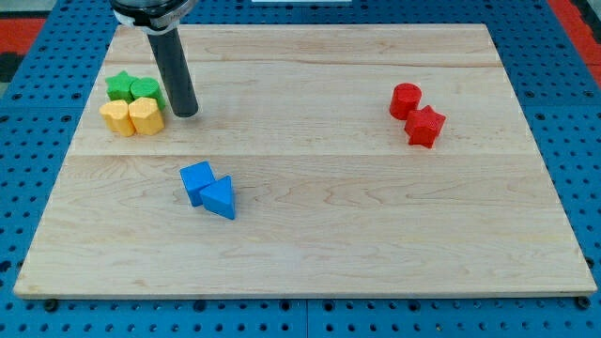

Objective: Slide blue cube along with the blue triangle to the right side of the board

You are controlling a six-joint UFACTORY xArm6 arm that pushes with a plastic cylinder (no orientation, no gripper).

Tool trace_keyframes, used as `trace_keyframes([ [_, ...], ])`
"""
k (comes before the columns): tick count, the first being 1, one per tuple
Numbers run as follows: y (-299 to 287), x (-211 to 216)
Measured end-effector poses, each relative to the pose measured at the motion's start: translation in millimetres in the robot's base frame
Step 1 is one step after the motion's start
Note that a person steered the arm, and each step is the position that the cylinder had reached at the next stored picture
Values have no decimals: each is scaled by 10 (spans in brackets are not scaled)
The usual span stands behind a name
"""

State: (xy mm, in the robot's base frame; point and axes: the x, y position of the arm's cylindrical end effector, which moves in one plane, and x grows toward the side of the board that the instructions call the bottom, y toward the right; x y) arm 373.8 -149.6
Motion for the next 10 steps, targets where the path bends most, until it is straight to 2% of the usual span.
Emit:
trace_keyframes([
  [4, 8, 931],
  [6, 697, 1544],
  [8, 1134, 1567],
  [10, 941, 1753],
])
